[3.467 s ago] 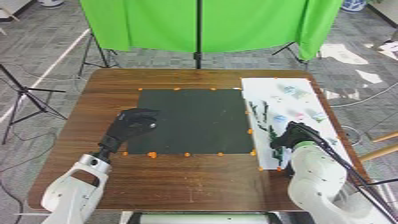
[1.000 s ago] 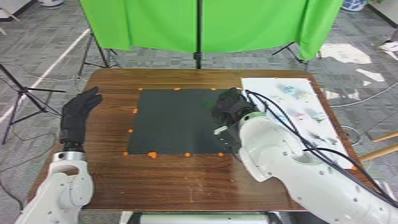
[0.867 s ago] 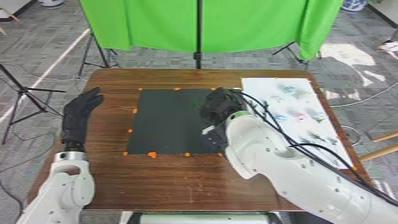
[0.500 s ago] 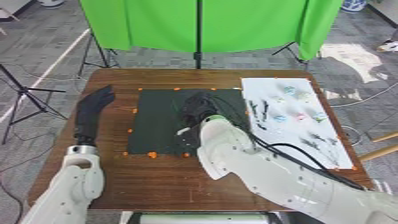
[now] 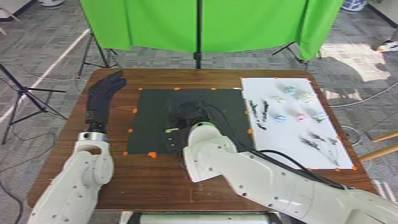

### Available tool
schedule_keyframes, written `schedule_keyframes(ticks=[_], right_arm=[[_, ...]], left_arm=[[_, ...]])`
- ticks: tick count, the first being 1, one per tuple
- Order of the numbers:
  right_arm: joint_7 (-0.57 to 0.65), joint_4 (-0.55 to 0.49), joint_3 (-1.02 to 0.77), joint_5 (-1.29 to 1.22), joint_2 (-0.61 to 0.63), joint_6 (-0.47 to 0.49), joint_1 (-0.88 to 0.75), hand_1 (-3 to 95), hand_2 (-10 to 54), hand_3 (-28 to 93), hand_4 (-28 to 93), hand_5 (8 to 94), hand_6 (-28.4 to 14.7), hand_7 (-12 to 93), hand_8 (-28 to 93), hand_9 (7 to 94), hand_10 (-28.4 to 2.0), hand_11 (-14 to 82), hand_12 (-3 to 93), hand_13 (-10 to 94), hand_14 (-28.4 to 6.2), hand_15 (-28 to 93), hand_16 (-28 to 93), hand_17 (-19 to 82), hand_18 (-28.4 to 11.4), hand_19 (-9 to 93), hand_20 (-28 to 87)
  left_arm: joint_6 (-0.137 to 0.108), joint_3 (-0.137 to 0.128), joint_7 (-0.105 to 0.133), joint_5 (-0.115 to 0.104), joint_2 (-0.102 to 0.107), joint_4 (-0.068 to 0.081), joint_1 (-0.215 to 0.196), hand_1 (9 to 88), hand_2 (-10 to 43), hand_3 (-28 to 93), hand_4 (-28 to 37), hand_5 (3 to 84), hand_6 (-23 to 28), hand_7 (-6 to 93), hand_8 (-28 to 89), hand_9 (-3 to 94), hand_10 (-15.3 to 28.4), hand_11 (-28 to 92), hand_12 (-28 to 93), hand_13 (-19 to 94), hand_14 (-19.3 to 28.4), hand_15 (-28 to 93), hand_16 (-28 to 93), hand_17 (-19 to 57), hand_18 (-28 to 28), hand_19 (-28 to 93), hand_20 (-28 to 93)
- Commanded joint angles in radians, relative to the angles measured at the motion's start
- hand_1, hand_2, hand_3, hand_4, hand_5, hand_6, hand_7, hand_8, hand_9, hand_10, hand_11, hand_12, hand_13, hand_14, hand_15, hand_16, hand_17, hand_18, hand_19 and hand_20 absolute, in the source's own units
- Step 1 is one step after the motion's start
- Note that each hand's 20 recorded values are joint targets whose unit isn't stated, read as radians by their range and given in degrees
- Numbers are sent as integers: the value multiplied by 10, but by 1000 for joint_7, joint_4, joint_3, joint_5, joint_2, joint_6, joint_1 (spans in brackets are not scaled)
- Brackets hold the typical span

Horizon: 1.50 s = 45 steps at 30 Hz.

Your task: Arrange flowers

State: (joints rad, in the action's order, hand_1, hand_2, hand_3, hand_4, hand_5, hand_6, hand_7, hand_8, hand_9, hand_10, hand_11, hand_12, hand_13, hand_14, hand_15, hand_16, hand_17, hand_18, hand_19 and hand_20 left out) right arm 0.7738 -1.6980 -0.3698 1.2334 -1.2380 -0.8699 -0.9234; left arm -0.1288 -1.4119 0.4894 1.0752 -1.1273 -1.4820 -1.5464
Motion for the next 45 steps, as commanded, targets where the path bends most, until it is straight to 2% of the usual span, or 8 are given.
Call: schedule_keyframes(ticks=[1, 3, 5, 9, 16, 23, 39, 45], right_arm=[[-45, -1, -5, -88, -31, -17, -28, 593, -95, 608, 45, 568, -64, 609, 216, 881, -113, 360, 415, 937, 8, 601, 188, 733, -60, 807, 508], [-64, 11, -7, -107, -38, -36, -32, 595, -95, 608, 39, 566, -64, 610, 215, 882, -113, 351, 413, 937, 6, 593, 190, 732, -58, 799, 509], [-73, 13, -10, -116, -42, -65, -44, 597, -95, 608, 32, 564, -64, 611, 214, 883, -114, 345, 414, 937, 5, 586, 193, 732, -56, 792, 513], [-91, 23, -24, -125, -57, -70, -59, 599, -95, 608, 27, 560, -62, 614, 210, 883, -113, 342, 411, 937, 4, 581, 196, 730, -56, 786, 519], [-95, 38, -35, -127, -71, -84, -72, 599, -95, 608, 24, 558, -61, 618, 204, 882, -112, 337, 410, 937, 2, 574, 198, 730, -55, 778, 525], [-197, 43, -32, -211, -75, -95, -87, 602, -95, 608, 6, 558, -59, 617, 203, 887, -113, 322, 398, 937, -4, 561, 200, 726, -56, 765, 528], [-173, 11, -13, -251, -71, -64, -104, 615, -85, 588, -31, 549, -50, 611, 195, 898, -112, 268, 360, 937, -8, 516, 206, 719, -53, 728, 533], [-178, 4, -9, -279, -59, -23, -108, 641, -78, 552, -68, 550, -42, 584, 193, 906, -104, 181, 319, 937, -13, 481, 218, 711, -55, 700, 540]], left_arm=[[24, -13, -39, 28, -40, 4, -24, 253, 155, 651, -281, 487, 59, 126, -66, 468, 147, 209, 111, 362, 171, 190, -17, 90, 129, 137, 179], [41, -19, -60, 32, -52, 2, -33, 269, 139, 654, -278, 487, 58, 127, -66, 469, 146, 213, 112, 364, 172, 196, -16, 90, 129, 140, 181], [79, -39, -104, 49, -68, -12, -54, 276, 133, 655, -271, 487, 58, 128, -66, 471, 146, 218, 114, 366, 175, 201, -16, 91, 130, 144, 182], [105, -57, -123, 75, -97, -34, -100, 285, 132, 651, -262, 487, 60, 126, -66, 474, 146, 220, 113, 370, 179, 209, -17, 91, 132, 151, 184], [130, -58, -139, 93, -100, -66, -144, 288, 134, 645, -249, 487, 62, 124, -65, 475, 148, 222, 113, 370, 181, 212, -21, 90, 135, 160, 182], [129, -94, -131, 121, -108, -99, -178, 289, 135, 643, -244, 487, 63, 122, -64, 475, 149, 223, 113, 370, 183, 214, -22, 89, 136, 164, 180], [123, -92, -118, 114, -133, -97, -184, 290, 135, 643, -239, 488, 64, 122, -64, 479, 149, 224, 115, 372, 184, 217, -23, 89, 137, 167, 178], [118, -88, -106, 111, -137, -89, -171, 290, 131, 645, -239, 488, 64, 122, -63, 480, 148, 226, 115, 373, 183, 217, -23, 89, 137, 168, 177]])
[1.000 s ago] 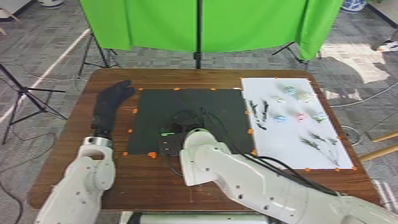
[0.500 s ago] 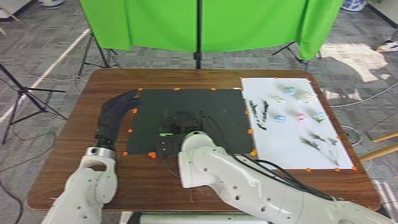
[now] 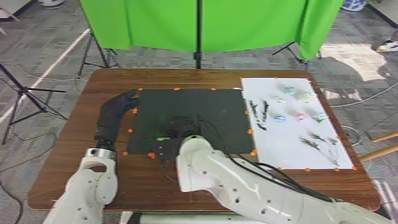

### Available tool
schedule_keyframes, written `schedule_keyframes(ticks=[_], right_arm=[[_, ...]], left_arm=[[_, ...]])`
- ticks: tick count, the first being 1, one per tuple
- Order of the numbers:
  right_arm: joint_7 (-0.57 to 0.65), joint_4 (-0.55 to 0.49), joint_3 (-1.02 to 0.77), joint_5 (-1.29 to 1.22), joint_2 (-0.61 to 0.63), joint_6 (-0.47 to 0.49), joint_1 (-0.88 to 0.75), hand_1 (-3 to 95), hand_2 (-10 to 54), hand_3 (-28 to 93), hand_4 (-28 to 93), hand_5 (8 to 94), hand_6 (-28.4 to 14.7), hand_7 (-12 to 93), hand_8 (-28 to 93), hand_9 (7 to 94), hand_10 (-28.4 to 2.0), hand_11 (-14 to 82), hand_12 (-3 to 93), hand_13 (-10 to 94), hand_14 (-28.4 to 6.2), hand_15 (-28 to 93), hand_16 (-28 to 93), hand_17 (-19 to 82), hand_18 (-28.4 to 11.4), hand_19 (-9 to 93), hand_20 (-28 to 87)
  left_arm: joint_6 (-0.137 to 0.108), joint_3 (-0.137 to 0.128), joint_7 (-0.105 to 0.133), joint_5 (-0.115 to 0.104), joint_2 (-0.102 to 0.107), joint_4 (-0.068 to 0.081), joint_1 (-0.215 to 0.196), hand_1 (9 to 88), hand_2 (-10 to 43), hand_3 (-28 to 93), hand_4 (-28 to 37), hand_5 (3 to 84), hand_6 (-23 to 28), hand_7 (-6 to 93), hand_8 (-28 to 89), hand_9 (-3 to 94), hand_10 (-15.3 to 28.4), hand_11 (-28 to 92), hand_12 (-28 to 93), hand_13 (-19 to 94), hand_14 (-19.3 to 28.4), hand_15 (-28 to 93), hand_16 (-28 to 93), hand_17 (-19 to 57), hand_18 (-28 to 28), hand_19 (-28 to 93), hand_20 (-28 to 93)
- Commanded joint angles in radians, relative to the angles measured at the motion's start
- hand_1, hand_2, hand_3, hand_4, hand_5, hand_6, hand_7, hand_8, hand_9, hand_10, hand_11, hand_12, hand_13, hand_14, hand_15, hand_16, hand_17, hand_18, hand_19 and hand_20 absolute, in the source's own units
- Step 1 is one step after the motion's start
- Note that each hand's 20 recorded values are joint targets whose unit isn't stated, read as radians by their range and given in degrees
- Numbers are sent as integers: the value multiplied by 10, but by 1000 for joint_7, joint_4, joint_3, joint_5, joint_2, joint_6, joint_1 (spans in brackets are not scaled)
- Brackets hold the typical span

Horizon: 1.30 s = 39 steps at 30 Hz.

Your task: Arrange flowers

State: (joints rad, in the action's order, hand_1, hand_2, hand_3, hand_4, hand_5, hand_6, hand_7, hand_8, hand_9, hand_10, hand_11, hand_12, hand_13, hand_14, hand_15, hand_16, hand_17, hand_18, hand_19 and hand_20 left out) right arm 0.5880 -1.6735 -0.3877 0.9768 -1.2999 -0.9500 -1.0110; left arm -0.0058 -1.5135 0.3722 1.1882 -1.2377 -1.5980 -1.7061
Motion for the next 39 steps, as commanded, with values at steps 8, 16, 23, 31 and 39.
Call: schedule_keyframes(ticks=[8, 16, 23, 31, 39], right_arm=[[29, -12, 5, 7, 6, 52, -22, 631, -83, 544, -59, 557, -28, 546, 196, 904, -100, 137, 320, 937, -12, 461, 225, 710, -54, 691, 543], [68, 5, -3, 69, 11, 50, -28, 583, -95, 580, -61, 570, -24, 486, 191, 890, -100, 94, 327, 937, -10, 432, 236, 702, -52, 694, 533], [88, 1, 0, 75, 21, 67, -26, 563, -95, 588, -63, 569, -22, 463, 175, 879, -102, 96, 323, 937, -8, 414, 241, 692, -50, 697, 523], [77, -5, -4, 46, 23, 67, -31, 549, -95, 582, -71, 583, -35, 359, 169, 849, -113, 92, 284, 937, -11, 383, 250, 686, -49, 696, 502], [38, -26, -34, 64, 37, 87, -29, 537, -95, 584, -74, 581, -30, 358, 179, 837, -115, 110, 270, 937, -12, 371, 259, 681, -48, 695, 496]], left_arm=[[-5, 11, 13, -2, -29, 24, -20, 285, 114, 646, -235, 488, 65, 121, -63, 480, 149, 226, 115, 374, 184, 218, -22, 89, 137, 168, 177], [-9, 5, 9, -1, -32, 16, -28, 283, 89, 642, -221, 487, 67, 120, -62, 480, 150, 227, 116, 374, 185, 219, -22, 89, 137, 167, 177], [-11, 1, 13, -3, -32, 13, -34, 284, 74, 636, -212, 485, 67, 120, -61, 479, 151, 226, 117, 372, 186, 218, -21, 88, 137, 165, 177], [-7, 3, 14, -2, -32, 14, -29, 282, 61, 637, -205, 485, 67, 119, -61, 478, 151, 224, 117, 372, 186, 218, -21, 87, 138, 164, 176], [-22, -14, 11, -7, -35, 0, -64, 281, 57, 635, -204, 485, 67, 119, -60, 478, 151, 225, 117, 371, 187, 219, -20, 87, 139, 164, 177]])
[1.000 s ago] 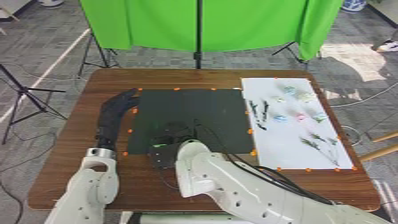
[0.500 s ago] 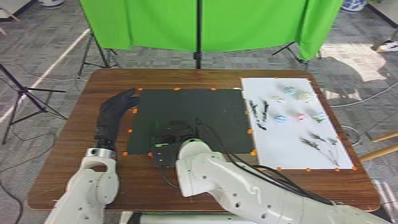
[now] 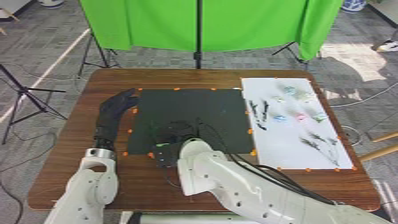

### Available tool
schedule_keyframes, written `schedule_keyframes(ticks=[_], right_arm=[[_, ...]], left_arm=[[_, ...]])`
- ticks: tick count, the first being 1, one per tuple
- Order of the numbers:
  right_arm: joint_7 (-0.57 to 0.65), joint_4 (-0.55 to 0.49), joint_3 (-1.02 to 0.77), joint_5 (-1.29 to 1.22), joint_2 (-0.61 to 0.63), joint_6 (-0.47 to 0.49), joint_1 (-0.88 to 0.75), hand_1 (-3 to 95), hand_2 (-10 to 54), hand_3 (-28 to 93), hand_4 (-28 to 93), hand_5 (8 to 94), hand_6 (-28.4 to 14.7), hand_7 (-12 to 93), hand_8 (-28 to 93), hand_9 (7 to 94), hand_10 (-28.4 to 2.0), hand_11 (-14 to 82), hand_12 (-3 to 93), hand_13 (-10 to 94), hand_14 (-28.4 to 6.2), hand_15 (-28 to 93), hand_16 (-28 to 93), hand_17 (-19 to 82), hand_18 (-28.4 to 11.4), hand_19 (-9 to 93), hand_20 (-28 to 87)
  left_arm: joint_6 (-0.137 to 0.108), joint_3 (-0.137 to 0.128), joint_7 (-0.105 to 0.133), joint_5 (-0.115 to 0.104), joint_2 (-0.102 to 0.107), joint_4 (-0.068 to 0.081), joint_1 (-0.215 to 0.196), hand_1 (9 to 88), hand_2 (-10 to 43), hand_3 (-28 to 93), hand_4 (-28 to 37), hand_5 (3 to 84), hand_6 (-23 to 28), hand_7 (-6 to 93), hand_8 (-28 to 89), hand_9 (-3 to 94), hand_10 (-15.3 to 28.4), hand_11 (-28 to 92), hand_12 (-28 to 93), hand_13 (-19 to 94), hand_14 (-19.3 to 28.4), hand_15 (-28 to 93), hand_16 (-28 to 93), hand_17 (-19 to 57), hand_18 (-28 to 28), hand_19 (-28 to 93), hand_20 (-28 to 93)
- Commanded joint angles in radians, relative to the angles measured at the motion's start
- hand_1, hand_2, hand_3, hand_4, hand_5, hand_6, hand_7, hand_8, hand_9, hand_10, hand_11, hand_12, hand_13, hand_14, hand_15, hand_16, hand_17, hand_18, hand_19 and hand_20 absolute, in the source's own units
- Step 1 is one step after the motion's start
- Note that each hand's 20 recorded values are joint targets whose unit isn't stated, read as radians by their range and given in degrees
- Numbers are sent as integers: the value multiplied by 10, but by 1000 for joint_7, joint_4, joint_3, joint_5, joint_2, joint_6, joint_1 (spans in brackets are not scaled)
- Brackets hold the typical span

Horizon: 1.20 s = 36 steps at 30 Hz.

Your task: Arrange flowers

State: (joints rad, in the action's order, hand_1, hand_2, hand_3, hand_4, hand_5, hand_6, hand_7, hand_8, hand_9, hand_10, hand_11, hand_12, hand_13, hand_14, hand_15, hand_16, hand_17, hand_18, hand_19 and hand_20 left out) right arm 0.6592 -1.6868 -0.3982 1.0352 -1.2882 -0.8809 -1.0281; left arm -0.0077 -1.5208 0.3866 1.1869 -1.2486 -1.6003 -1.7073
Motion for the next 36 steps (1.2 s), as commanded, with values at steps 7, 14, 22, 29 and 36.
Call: schedule_keyframes(ticks=[7, 14, 22, 29, 36], right_arm=[[34, -55, 22, 158, 87, 89, -16, 380, -61, 641, -86, 584, -27, 413, 169, 816, -125, 202, 213, 937, -32, 383, 278, 672, -72, 741, 466], [85, -108, 73, 196, 139, 203, -25, 211, 33, 676, -83, 595, -50, 445, -103, 762, -168, 146, 185, 937, -60, 407, 261, 663, -109, 804, 398], [48, -116, 69, 158, 129, 242, -13, 175, 47, 670, -82, 580, -71, 570, -123, 708, -189, 95, 148, 937, -64, 421, 243, 660, -117, 839, 346], [8, -112, 59, 102, 122, 252, -18, 165, 50, 672, -85, 579, -76, 606, -147, 700, -191, 91, 139, 937, -64, 423, 242, 656, -119, 847, 334], [-9, -127, 16, 100, 142, 247, -28, 159, 49, 677, -82, 577, -73, 612, -155, 695, -190, 91, 138, 937, -64, 417, 245, 646, -121, 852, 329]], left_arm=[[-50, -39, -14, -13, -33, -30, -126, 281, 52, 635, -201, 486, 68, 119, -60, 481, 151, 226, 118, 374, 188, 221, -20, 87, 139, 165, 177], [-55, -48, -14, -13, -31, -40, -134, 281, 51, 634, -201, 486, 67, 120, -59, 483, 152, 228, 119, 374, 188, 221, -20, 87, 140, 165, 177], [-54, -47, -14, -14, -33, -42, -134, 282, 51, 631, -201, 486, 67, 122, -59, 483, 151, 228, 120, 376, 187, 222, -20, 87, 140, 167, 178], [-52, -43, -10, -15, -36, -37, -126, 281, 50, 633, -199, 486, 65, 123, -60, 483, 152, 229, 119, 376, 187, 222, -20, 88, 140, 167, 178], [-63, -55, -5, -14, -48, -52, -155, 280, 48, 634, -199, 486, 64, 124, -60, 482, 152, 229, 119, 376, 187, 223, -20, 88, 140, 167, 178]])
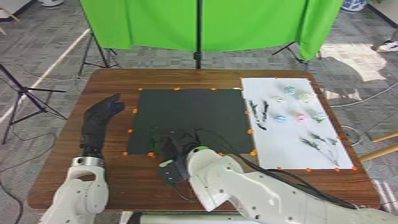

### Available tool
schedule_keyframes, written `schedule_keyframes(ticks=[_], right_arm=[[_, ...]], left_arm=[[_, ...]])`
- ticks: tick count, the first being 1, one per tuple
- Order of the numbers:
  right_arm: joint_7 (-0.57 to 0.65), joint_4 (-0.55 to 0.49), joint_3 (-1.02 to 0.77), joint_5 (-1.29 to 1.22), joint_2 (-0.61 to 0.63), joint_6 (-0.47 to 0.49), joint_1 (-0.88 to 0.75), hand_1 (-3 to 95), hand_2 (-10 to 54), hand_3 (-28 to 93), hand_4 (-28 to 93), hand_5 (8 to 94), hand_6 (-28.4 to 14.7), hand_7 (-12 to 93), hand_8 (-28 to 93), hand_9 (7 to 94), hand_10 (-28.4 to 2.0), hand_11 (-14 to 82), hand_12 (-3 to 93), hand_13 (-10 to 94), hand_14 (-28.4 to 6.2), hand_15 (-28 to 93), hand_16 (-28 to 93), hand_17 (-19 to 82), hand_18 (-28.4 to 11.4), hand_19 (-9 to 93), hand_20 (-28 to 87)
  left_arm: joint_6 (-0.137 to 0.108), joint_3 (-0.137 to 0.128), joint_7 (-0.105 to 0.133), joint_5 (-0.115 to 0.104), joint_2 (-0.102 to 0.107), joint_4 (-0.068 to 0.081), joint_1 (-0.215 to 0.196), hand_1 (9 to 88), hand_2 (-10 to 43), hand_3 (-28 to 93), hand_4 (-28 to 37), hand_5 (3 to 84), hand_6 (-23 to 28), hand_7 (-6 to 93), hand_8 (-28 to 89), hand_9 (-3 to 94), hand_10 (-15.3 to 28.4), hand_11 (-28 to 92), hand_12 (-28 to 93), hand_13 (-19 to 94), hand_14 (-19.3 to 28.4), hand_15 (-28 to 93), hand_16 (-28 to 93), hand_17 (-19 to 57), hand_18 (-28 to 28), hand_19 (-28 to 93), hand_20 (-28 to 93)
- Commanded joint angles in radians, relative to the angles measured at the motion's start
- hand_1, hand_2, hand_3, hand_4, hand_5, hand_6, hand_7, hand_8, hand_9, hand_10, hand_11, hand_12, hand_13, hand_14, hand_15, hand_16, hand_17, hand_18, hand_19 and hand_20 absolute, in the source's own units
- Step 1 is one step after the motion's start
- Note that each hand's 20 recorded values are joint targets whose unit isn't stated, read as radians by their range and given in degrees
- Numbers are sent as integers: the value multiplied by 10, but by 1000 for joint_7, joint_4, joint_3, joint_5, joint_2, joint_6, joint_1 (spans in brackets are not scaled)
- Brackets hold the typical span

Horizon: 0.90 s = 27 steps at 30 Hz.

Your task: Arrange flowers

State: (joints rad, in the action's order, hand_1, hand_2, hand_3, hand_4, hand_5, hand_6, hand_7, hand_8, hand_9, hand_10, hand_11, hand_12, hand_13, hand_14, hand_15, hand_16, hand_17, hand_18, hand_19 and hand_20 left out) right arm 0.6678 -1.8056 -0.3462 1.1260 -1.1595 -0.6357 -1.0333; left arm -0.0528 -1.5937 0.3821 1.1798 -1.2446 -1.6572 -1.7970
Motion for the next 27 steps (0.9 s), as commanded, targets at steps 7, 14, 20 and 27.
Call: schedule_keyframes(ticks=[7, 14, 20, 27], right_arm=[[-48, -166, -157, 75, 173, 181, -36, 231, -23, 669, -79, 559, -51, 518, -147, 723, -165, 136, 184, 937, -64, 376, 293, 616, -127, 870, 337], [-92, -301, -314, 252, 349, 360, -95, 264, -82, 628, -106, 579, -51, 370, -94, 753, -162, 169, 197, 934, -64, 364, 318, 608, -128, 873, 345], [-99, -394, -516, 448, 490, 497, -219, 239, -95, 558, -175, 598, -63, 242, -56, 753, -164, 162, 197, 929, -66, 366, 321, 604, -133, 878, 352], [-39, -474, -798, 712, 596, 673, -445, 225, -95, 498, -211, 607, -72, 177, -47, 754, -172, 151, 198, 926, -69, 369, 324, 599, -137, 893, 367]], left_arm=[[-81, 7, 41, -37, -61, -24, -122, 281, 38, 638, -193, 486, 64, 126, -60, 483, 151, 231, 121, 378, 187, 224, -19, 94, 145, 177, 183], [-86, -5, 33, -40, -53, -39, -138, 285, 30, 634, -191, 491, 64, 133, -60, 486, 153, 237, 123, 383, 190, 231, -18, 106, 152, 201, 194], [-52, -37, -3, -14, -49, -60, -145, 284, 32, 631, -191, 494, 64, 136, -61, 490, 154, 238, 123, 386, 192, 237, -20, 105, 150, 199, 193], [-4, -59, -36, 26, -14, -77, -144, 283, 34, 629, -189, 497, 64, 135, -62, 490, 153, 235, 123, 388, 192, 238, -21, 97, 153, 196, 191]])
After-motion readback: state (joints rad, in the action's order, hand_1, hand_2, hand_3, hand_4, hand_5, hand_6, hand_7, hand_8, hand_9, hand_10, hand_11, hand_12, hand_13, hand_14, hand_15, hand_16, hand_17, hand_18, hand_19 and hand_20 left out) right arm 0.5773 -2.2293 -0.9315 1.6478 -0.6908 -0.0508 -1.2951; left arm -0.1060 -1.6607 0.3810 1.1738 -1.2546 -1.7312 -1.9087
